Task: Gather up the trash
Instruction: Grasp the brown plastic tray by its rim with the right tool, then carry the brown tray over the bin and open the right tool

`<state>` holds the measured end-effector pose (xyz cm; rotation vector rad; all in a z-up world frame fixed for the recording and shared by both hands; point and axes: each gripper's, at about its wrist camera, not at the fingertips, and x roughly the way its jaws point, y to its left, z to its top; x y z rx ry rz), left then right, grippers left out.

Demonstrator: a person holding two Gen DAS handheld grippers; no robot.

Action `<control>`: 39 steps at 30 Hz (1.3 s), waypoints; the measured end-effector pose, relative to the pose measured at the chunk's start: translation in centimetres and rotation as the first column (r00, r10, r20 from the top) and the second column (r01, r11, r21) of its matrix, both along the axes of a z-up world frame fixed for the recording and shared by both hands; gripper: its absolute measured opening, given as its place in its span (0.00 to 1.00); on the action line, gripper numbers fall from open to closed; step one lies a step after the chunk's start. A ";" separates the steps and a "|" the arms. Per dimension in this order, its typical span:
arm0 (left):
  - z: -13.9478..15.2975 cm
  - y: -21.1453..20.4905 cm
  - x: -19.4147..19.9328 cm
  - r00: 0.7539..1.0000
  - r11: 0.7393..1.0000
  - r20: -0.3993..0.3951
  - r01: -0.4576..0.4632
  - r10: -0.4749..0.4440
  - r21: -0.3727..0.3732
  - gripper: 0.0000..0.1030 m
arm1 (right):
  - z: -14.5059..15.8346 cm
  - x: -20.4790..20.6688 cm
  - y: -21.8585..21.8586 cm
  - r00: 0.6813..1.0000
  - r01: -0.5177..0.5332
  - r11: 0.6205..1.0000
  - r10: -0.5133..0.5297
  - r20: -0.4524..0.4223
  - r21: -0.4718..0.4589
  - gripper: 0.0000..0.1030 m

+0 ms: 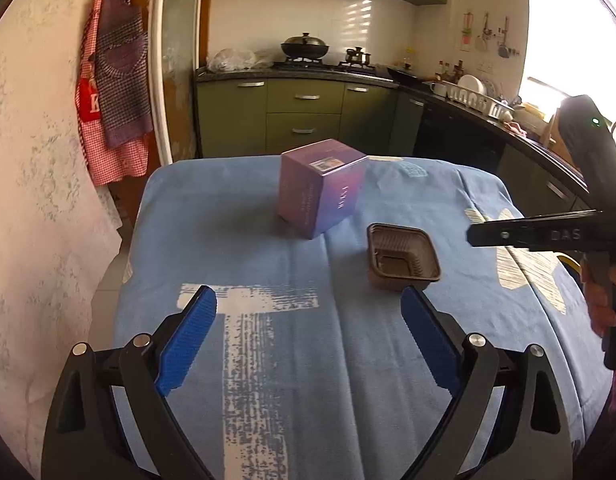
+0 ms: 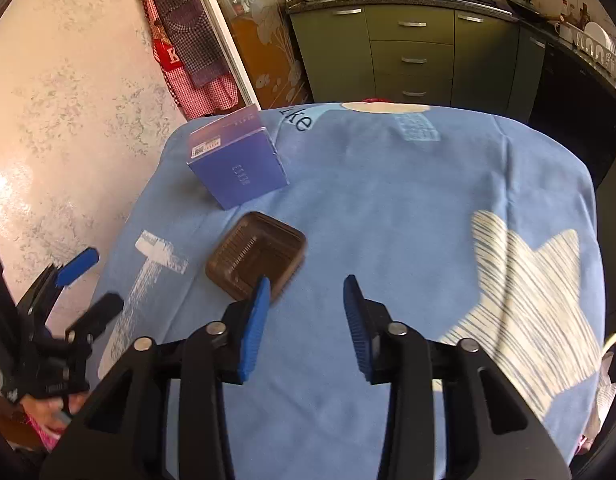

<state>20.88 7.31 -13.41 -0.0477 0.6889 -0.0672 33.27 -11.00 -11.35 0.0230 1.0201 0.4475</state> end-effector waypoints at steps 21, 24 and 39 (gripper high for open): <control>-0.7 0.5 -0.1 0.997 0.998 -0.036 -0.063 0.063 -0.005 0.91 | -4.5 2.3 5.2 0.995 0.085 0.983 -0.091 -0.031 -0.162 0.11; -0.8 0.5 -0.1 0.997 0.998 -0.044 -0.063 0.062 -0.009 0.91 | -4.5 2.2 5.2 0.996 0.089 0.981 -0.092 -0.007 -0.173 0.05; -1.3 -0.4 0.2 0.998 0.999 -0.056 -0.041 0.042 0.009 0.92 | -0.1 -4.1 -7.5 0.951 0.298 0.954 -0.298 0.089 0.007 0.04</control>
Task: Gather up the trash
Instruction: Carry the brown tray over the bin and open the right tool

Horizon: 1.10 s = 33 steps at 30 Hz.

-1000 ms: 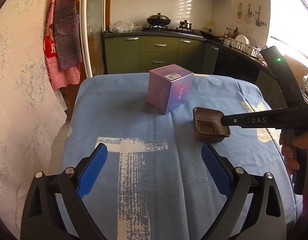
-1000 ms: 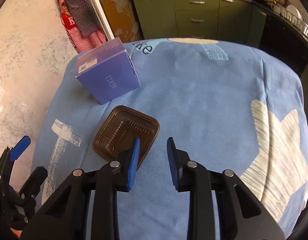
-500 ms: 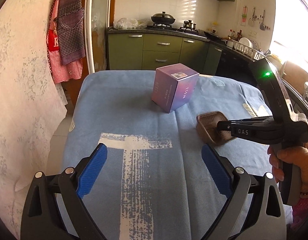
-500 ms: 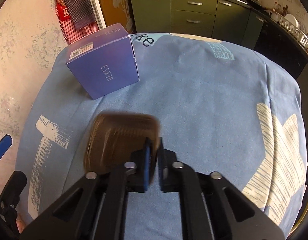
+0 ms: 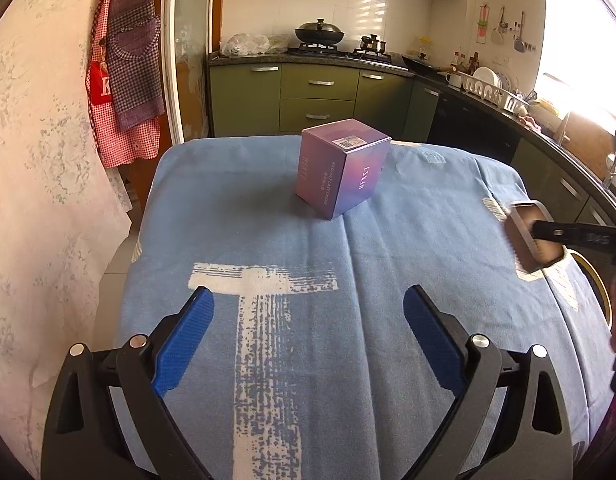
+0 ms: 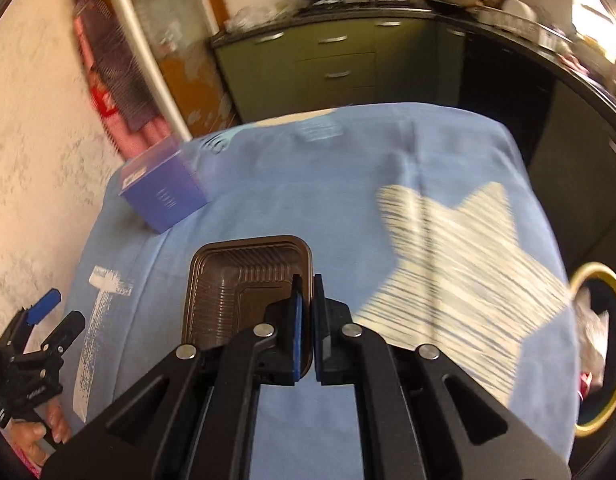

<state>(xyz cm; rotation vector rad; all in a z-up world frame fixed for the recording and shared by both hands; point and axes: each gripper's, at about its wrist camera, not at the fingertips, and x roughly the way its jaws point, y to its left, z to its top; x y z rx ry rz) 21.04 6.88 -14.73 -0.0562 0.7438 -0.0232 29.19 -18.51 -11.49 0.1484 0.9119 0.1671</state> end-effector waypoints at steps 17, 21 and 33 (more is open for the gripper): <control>-0.3 -2.4 0.0 0.997 0.994 0.028 0.063 -0.065 0.087 0.92 | -1.9 -7.6 -26.0 0.771 0.637 0.771 -0.637 -0.004 -0.014 0.10; -0.4 -3.0 0.0 0.995 0.991 0.030 0.089 -0.093 0.103 0.92 | -2.9 -8.6 -27.5 0.723 0.690 0.723 -0.690 0.006 0.024 0.27; -0.1 -2.7 2.0 0.969 0.973 -0.094 0.226 -0.230 -0.051 0.92 | -2.7 -9.4 -25.6 0.794 0.603 0.792 -0.607 0.027 0.095 0.38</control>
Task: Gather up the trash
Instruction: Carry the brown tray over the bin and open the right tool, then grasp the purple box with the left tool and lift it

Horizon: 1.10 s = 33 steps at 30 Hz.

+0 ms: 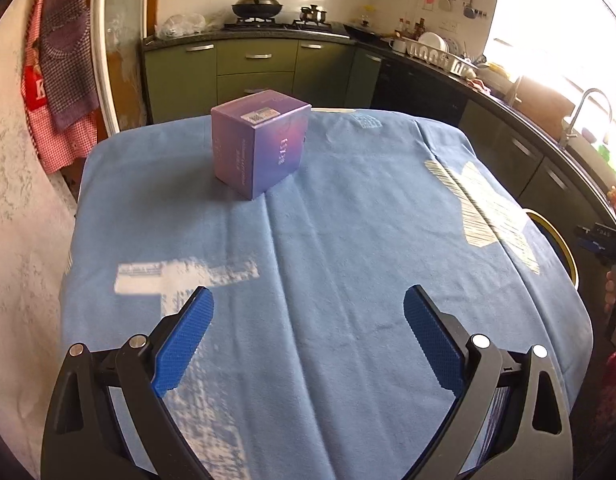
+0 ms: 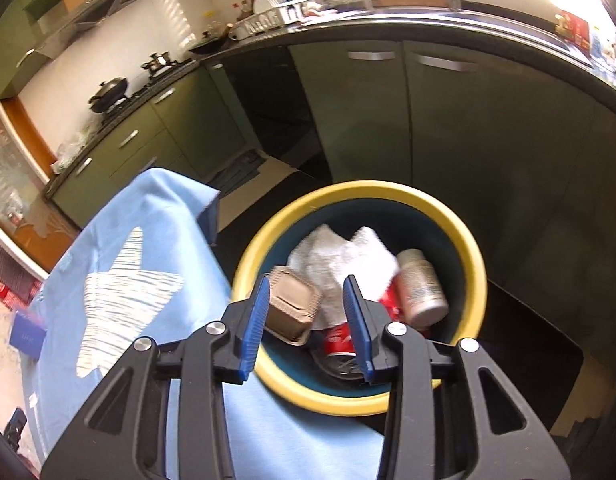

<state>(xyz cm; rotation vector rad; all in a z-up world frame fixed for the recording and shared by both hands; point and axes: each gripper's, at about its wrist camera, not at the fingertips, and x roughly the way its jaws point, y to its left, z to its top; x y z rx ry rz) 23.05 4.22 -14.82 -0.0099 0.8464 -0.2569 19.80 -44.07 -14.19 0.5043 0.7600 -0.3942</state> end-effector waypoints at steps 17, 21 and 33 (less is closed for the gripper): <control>-0.3 2.3 14.0 0.970 0.968 0.052 0.231 -0.237 0.101 0.93 | 0.9 0.9 1.5 1.000 -0.011 1.000 0.011 0.004 -0.025 0.42; -1.2 1.1 15.4 0.961 0.957 0.053 0.264 -0.271 0.122 0.93 | 1.0 1.1 1.4 1.000 -0.004 1.000 0.004 -0.001 -0.031 0.43; -2.0 -0.7 16.4 0.954 0.947 0.058 0.283 -0.295 0.155 0.55 | 0.9 1.0 1.8 1.000 -0.013 0.999 0.013 -0.003 -0.030 0.43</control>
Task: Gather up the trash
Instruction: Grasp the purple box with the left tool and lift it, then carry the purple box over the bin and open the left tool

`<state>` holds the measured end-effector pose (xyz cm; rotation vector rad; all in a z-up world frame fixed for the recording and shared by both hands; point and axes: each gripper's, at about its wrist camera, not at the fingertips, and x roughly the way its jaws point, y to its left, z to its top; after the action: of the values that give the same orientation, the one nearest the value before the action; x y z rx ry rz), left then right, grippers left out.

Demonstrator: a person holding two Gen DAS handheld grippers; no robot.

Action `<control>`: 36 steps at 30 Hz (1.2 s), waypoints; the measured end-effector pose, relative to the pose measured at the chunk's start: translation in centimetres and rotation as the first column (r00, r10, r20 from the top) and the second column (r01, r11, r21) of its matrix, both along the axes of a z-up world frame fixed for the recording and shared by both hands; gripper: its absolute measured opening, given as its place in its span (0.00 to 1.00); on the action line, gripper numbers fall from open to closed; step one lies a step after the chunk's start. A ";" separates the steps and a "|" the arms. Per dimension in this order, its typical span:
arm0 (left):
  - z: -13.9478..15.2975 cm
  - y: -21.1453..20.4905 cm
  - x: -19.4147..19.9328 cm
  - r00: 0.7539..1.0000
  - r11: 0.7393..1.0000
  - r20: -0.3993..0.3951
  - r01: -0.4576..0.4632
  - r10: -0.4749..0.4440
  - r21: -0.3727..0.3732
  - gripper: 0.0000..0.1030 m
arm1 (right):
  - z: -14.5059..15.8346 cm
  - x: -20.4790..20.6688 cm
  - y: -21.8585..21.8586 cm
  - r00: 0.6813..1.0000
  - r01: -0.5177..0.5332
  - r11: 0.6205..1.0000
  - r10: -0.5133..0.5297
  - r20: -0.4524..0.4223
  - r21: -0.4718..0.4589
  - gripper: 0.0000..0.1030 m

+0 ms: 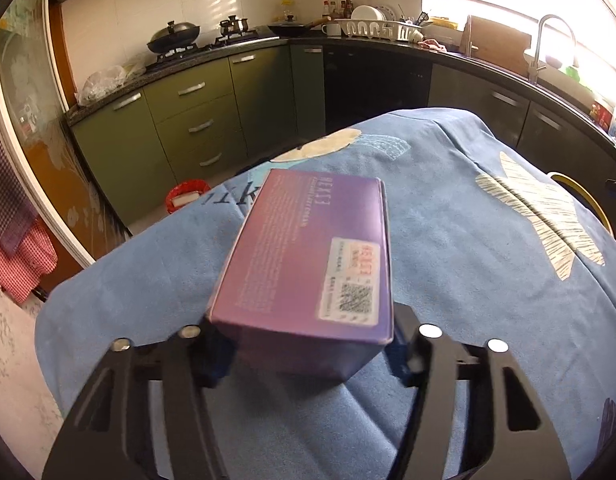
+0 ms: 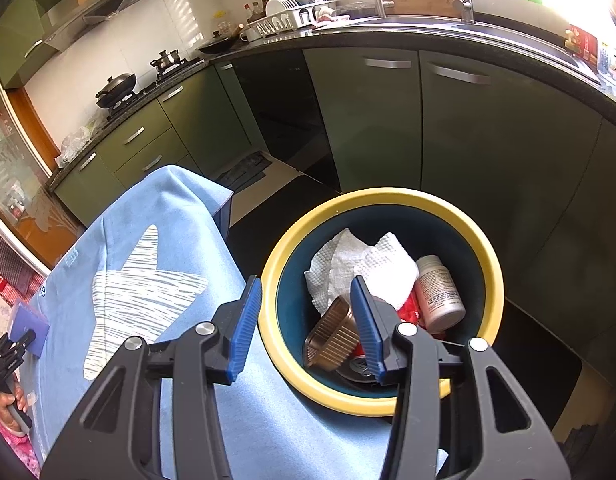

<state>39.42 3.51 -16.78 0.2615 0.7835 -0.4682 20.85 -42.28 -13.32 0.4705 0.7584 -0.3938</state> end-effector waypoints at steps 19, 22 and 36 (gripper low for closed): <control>6.7 -8.7 -10.0 0.981 0.982 0.051 0.186 -0.187 0.017 0.52 | 0.9 -3.4 -2.0 0.997 0.018 0.999 -0.020 0.072 0.032 0.43; 8.1 -13.2 -12.1 0.959 0.959 0.033 0.283 -0.283 0.016 0.52 | 1.5 -4.4 -3.1 0.997 0.030 0.999 -0.031 0.074 0.020 0.43; 9.3 -40.0 -16.1 0.774 0.784 -0.139 0.620 -0.617 -0.031 0.52 | 4.4 -11.9 -8.8 0.996 0.028 0.993 -0.018 0.090 -0.116 0.47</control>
<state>23.28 -36.54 -7.45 0.5134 0.8319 -1.1208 8.93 -51.08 -8.88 0.3845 0.6409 -0.4335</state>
